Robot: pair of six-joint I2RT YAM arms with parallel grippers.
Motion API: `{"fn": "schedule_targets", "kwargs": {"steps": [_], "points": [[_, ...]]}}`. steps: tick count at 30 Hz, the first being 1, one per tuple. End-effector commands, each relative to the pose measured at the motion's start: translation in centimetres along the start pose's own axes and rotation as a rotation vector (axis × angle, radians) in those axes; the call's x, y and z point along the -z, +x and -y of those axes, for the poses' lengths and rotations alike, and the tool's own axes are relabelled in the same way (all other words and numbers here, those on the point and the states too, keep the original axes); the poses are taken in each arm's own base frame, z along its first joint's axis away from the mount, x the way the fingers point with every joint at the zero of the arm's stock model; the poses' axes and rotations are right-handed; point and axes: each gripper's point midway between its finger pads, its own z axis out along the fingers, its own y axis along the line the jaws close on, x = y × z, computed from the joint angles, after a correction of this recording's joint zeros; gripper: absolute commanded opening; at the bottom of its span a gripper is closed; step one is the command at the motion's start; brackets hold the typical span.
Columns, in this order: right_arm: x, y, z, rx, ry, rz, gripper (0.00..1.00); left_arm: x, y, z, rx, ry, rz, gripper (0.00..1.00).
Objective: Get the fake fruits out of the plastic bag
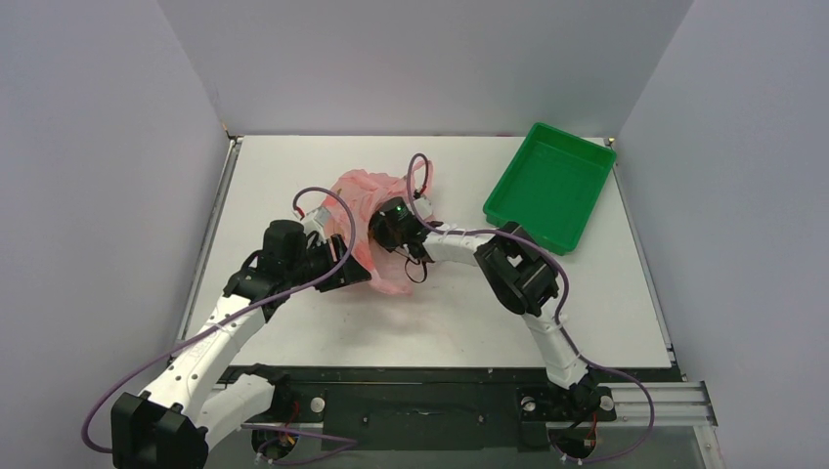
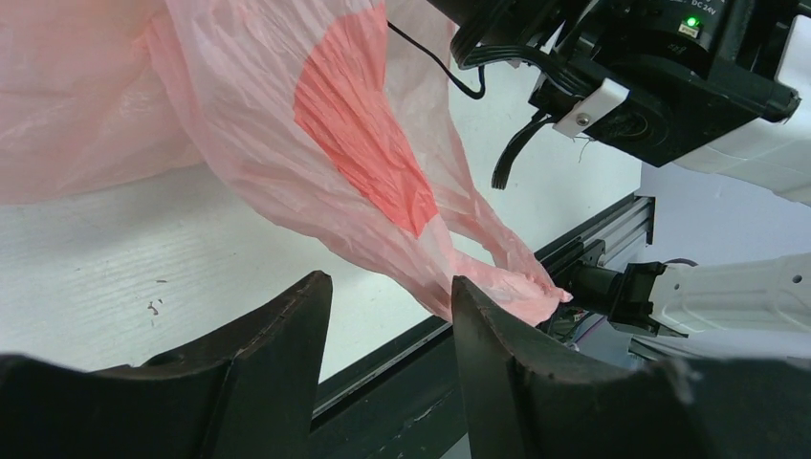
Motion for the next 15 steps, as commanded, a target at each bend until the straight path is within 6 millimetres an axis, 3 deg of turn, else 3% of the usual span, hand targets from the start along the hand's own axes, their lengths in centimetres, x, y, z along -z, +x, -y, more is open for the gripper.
{"fn": "schedule_targets", "kwargs": {"steps": [1,6,8,9,11,12,13,14,15], "points": [[-1.4,-0.4,1.3,-0.006,0.068,0.040,0.50,0.7,-2.3,2.1,-0.036,0.052,0.082,0.47],[-2.9,-0.2,1.9,-0.020,0.084,0.040,0.44,0.4,-2.0,1.9,-0.019,0.053,0.078,0.48],[-3.1,-0.4,1.5,-0.003,0.071,0.051,0.31,0.1,-1.8,1.7,-0.014,0.051,0.072,0.48],[-2.8,-0.5,1.4,0.011,0.059,0.057,0.22,-0.1,-1.6,1.6,-0.007,0.051,0.068,0.48],[-2.1,-0.9,0.2,0.019,0.005,0.069,0.13,-0.3,-1.4,1.6,0.004,0.055,0.066,0.48],[-1.2,-1.4,-1.4,0.021,-0.040,0.080,0.11,-0.4,-1.3,1.8,0.015,0.061,0.064,0.49],[-0.8,-1.3,-1.1,0.044,-0.038,0.082,0.09,-0.5,-1.1,2.0,0.013,0.071,0.068,0.49],[0.4,-1.8,-2.8,0.046,-0.084,0.092,0.08,-0.6,-1.0,2.1,0.023,0.077,0.071,0.50],[0.8,-1.5,-2.2,0.051,-0.079,0.086,0.07,-0.8,-0.9,2.1,0.021,0.077,0.075,0.50]]}}
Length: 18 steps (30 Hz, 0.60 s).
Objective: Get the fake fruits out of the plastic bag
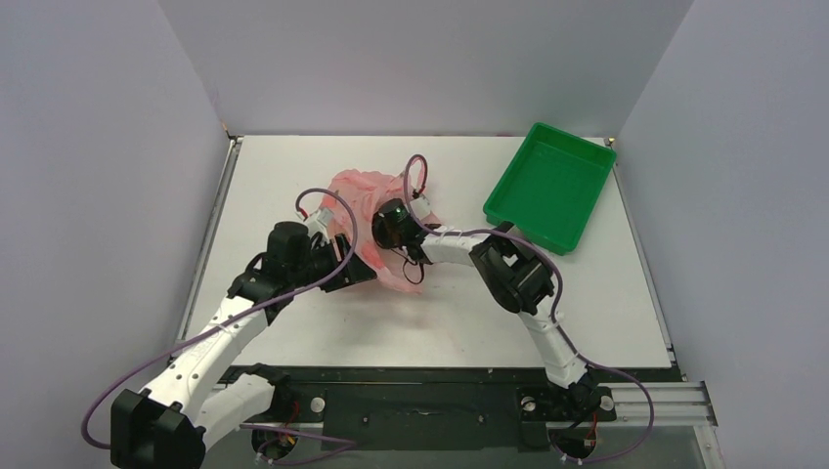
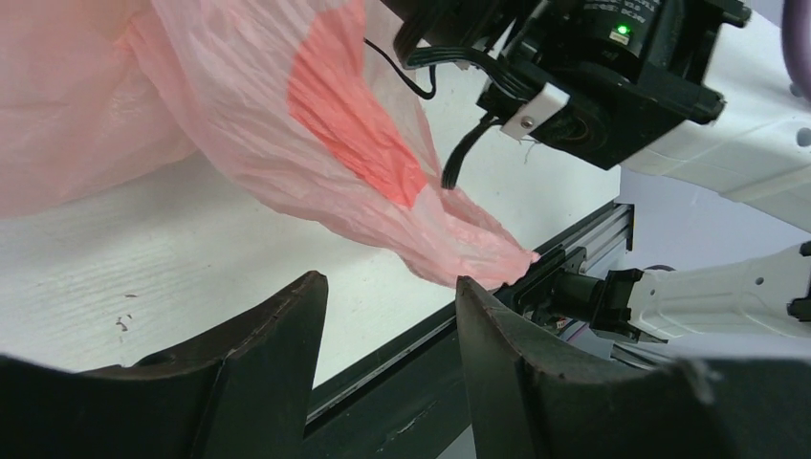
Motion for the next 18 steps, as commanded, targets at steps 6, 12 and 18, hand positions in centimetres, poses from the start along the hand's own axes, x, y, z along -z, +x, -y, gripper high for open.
{"fn": "schedule_targets", "kwargs": {"steps": [6,12,18], "points": [[7.5,-2.6,-5.1,0.048,-0.159,0.069,0.00,-0.3,-1.2,1.3,-0.008,0.029,0.093,0.52],[9.4,-2.6,-6.3,0.058,-0.175,0.070,0.00,-0.9,-1.8,1.8,-0.019,0.046,0.089,0.54],[10.7,-2.1,-6.8,0.073,-0.171,0.084,0.00,-1.8,-2.7,2.2,-0.022,0.056,0.098,0.56]]}}
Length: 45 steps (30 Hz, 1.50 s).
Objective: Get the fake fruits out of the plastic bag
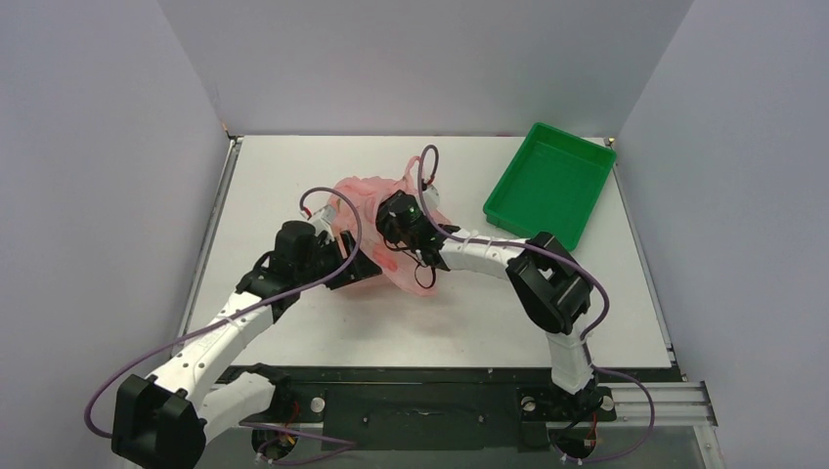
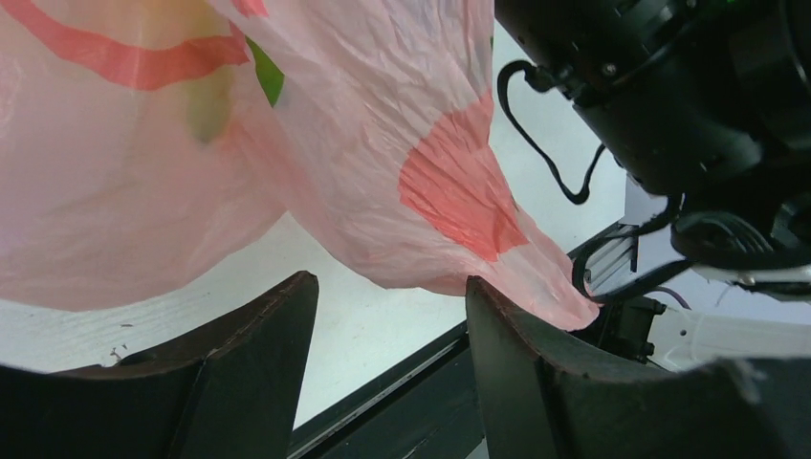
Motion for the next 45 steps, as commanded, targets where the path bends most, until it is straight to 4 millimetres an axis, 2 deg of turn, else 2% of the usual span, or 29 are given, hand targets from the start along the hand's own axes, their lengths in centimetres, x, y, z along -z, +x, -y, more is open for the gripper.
{"fn": "schedule_targets", "kwargs": {"steps": [1,4,9,11,13,19,24,27,30,32,35,37,40,42,45], "points": [[1.7,-0.7,-2.4,0.022,-0.037,0.057,0.00,-0.4,-2.8,2.2,-0.037,0.050,0.076,0.56],[2.2,-1.2,-2.3,0.033,-0.026,0.079,0.00,-1.2,-2.9,1.5,-0.046,0.020,0.064,0.47],[3.0,-1.9,-1.6,0.078,0.005,0.100,0.00,-1.8,-3.0,1.4,-0.048,0.018,0.062,0.42],[3.6,-2.1,-1.6,0.097,0.003,0.111,0.00,-1.7,-3.2,1.2,-0.053,0.004,0.068,0.51],[3.9,-2.0,-1.7,0.105,-0.006,0.104,0.00,-1.7,-3.2,1.2,-0.063,0.005,0.066,0.52],[4.4,-1.2,-1.8,0.086,-0.028,0.064,0.00,-1.6,-3.8,2.7,-0.078,0.080,0.103,0.56],[4.8,-1.1,-2.2,0.069,-0.045,0.045,0.00,-0.9,-4.4,5.4,-0.133,0.186,0.144,0.58],[5.1,-1.4,-2.5,0.077,-0.051,0.054,0.00,-1.0,-4.5,5.6,-0.136,0.191,0.150,0.61],[5.3,-1.5,-2.4,0.085,-0.045,0.057,0.00,-1.5,-4.4,5.5,-0.145,0.183,0.124,0.60],[5.4,-1.5,-2.3,0.086,-0.046,0.056,0.00,-1.9,-4.4,5.1,-0.143,0.155,0.105,0.55],[5.6,-1.3,-2.2,0.084,-0.050,0.047,0.00,-2.7,-4.5,3.4,-0.139,0.054,0.082,0.48],[5.8,-1.2,-2.3,0.084,-0.056,0.043,0.00,-3.0,-4.6,2.6,-0.137,0.016,0.082,0.38],[6.0,-1.3,-2.2,0.088,-0.055,0.046,0.00,-3.1,-5.1,1.8,-0.139,-0.027,0.103,0.14],[6.1,-1.5,-1.8,0.092,-0.048,0.057,0.00,-2.8,-5.5,1.2,-0.158,-0.064,0.119,0.03],[6.1,-1.9,-0.7,0.109,-0.026,0.065,0.00,-1.8,-5.9,-0.1,-0.186,-0.133,0.136,0.00]]}}
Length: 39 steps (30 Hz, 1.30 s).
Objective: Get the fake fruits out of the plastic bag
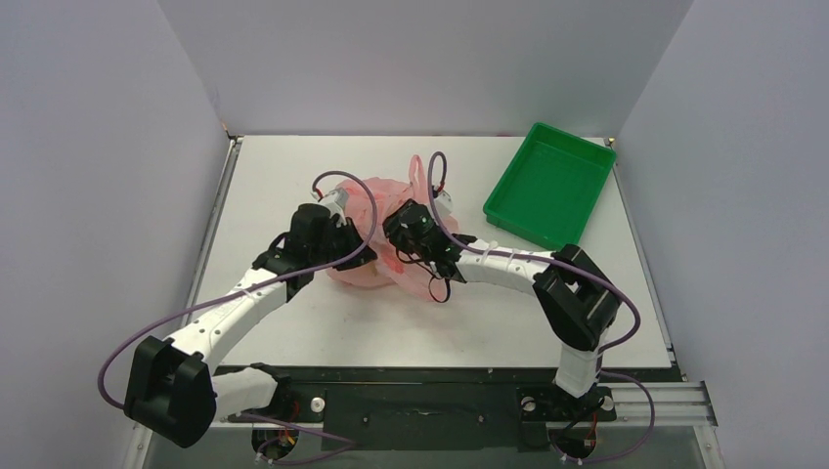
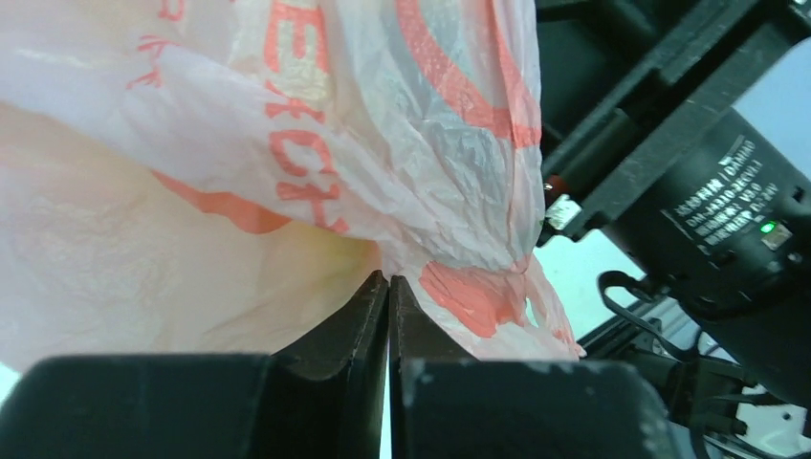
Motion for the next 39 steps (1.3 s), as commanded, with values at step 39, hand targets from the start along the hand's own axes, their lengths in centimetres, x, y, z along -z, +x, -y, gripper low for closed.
{"fn": "schedule_targets", "kwargs": {"steps": [39], "points": [[15.1,-13.3,-11.2,0.566,-0.572,0.235,0.00,6.3,-2.4,-9.1,-0.306,-0.276,0.028,0.00]]}}
